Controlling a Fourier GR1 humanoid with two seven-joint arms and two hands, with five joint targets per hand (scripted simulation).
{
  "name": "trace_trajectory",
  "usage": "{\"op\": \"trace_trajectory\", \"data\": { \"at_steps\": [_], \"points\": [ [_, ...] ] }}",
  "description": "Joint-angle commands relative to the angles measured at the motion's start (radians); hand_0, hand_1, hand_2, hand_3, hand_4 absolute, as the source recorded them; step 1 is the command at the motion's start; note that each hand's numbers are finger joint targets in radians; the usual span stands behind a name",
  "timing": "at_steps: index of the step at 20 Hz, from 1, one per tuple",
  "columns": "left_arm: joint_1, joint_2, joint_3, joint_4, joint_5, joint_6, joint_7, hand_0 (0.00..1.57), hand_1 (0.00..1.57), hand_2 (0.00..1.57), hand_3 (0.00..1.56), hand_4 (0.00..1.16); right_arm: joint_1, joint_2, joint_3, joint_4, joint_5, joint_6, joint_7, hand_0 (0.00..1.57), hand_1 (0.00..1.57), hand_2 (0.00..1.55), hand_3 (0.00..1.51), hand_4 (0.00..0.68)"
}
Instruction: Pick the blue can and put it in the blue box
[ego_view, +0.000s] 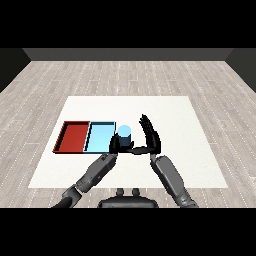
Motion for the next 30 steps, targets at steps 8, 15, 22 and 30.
{"op": "trace_trajectory", "data": {
  "at_steps": [8, 15, 22, 30],
  "points": [
    [-0.08, 0.164, 0.112, 0.03, -0.081, 0.053, 0.094, 1.57, 1.57, 1.57, 1.52, 1.14, 0.194, -0.043, -0.226, -0.099, -0.174, 0.096, -0.124, 0.0, 0.0, 0.0, 0.0, 0.0],
    [-0.143, 0.317, 0.116, 0.141, -0.162, 0.086, 0.279, 1.57, 1.57, 1.57, 1.51, 1.14, 0.232, -0.033, -0.247, -0.037, -0.196, 0.149, -0.167, 0.0, 0.0, 0.0, 0.0, 0.0],
    [-0.268, 0.26, 0.058, 0.458, -0.264, 0.141, 0.475, 1.57, 1.57, 1.52, 1.4, 1.0, 0.219, -0.024, -0.269, -0.068, -0.216, 0.127, -0.125, 0.0, 0.0, 0.0, 0.0, 0.0],
    [-0.311, 0.153, 0.037, 0.781, -0.31, 0.1, 0.624, 0.66, 0.66, 0.58, 0.08, 0.92, 0.157, -0.033, -0.32, 0.08, -0.243, 0.189, -0.162, 0.0, 0.0, 0.0, 0.0, 0.0]
  ]
}}
